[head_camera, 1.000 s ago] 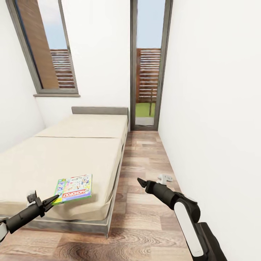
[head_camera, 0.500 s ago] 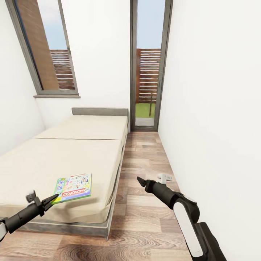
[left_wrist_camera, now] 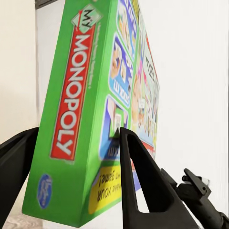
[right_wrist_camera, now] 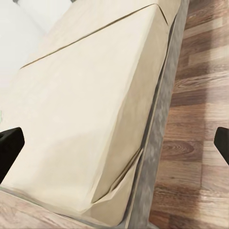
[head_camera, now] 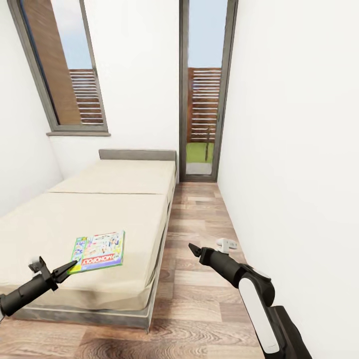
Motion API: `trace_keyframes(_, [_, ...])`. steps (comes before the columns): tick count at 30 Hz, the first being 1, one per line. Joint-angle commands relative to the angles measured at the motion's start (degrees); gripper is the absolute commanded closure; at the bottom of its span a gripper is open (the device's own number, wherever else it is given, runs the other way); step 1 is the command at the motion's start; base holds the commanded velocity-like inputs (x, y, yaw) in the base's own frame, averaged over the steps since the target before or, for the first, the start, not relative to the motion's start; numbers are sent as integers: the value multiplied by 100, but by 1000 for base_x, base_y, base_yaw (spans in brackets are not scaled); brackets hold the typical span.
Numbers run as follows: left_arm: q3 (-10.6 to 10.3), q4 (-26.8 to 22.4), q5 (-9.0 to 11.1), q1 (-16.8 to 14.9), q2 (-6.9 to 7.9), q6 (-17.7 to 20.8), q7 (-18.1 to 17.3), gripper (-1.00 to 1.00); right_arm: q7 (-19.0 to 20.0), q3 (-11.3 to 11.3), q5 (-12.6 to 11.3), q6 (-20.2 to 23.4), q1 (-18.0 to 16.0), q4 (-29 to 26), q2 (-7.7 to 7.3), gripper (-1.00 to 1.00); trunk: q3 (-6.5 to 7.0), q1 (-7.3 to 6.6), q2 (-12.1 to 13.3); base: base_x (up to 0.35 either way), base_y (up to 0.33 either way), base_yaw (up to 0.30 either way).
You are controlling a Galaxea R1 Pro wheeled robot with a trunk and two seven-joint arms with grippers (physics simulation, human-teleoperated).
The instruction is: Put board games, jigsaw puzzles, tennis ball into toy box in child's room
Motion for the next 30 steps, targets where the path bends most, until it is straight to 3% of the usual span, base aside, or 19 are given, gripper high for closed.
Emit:
trace_keyframes(1, [-9,-31,9,0,24,87,-26,100,12,-10,-11,33,-2,-3,-7,-100,13,-23,39,0,0,0])
trace_keyframes(9, [-107,-653,13,2,85,713,-41,100,384,-20,-16,-14,0,-8,4,-100,156,-199,360,0,0,0])
trace_keyframes(12, [-268,-1022,15,-7,92,1050,-48,100,409,-28,-16,-17,0,-9,6,-100,210,-265,480,0,0,0])
trace_keyframes(14, [-362,-1594,17,4,109,1432,-47,100,428,-22,-16,-15,3,-16,7,-100,246,-309,560,0,0,0])
trace_keyframes(18, [-369,-1660,24,7,133,1470,-89,100,436,-5,-16,-24,8,-12,7,-100,318,-397,721,0,0,0])
trace_keyframes(24, [-375,-1670,-1,12,232,1470,-692,100,437,2,-16,-32,9,-10,7,-100,426,-529,962,0,0,0])
trace_keyframes(30, [-379,-1666,-9,18,321,1460,-692,100,441,15,-17,-35,9,-9,7,-100,515,-638,1162,0,0,0])
